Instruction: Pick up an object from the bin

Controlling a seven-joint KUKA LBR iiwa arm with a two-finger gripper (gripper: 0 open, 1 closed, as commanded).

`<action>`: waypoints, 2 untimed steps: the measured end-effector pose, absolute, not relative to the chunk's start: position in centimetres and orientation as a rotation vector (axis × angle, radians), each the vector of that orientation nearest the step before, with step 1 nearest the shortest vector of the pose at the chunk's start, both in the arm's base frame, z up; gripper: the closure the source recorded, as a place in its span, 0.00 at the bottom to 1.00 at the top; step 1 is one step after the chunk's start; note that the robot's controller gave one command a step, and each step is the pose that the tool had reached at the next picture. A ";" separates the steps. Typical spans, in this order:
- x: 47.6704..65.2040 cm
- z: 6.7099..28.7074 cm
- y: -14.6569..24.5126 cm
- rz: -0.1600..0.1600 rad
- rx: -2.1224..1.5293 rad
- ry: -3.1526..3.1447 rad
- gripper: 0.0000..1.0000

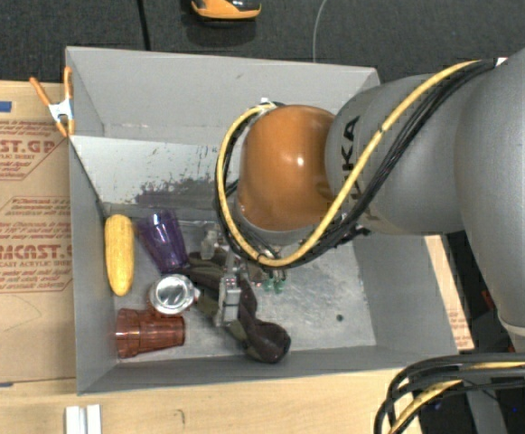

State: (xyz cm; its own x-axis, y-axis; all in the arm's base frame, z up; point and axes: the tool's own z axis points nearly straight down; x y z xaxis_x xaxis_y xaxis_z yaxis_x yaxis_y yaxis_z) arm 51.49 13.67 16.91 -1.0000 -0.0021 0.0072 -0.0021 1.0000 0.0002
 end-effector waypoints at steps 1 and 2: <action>51.7 17.3 13.6 -0.002 0.002 -3.142 0.00; 53.8 13.4 11.9 -0.003 0.010 -3.147 0.00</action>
Offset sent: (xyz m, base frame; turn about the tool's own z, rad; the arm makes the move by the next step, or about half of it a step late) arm 0.0285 -0.0263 -0.0507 -0.0027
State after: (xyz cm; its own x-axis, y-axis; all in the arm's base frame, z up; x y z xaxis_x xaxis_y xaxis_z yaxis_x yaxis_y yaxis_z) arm 53.78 11.87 13.42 -1.0000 -0.0064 -0.0050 -0.0065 1.0000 0.0021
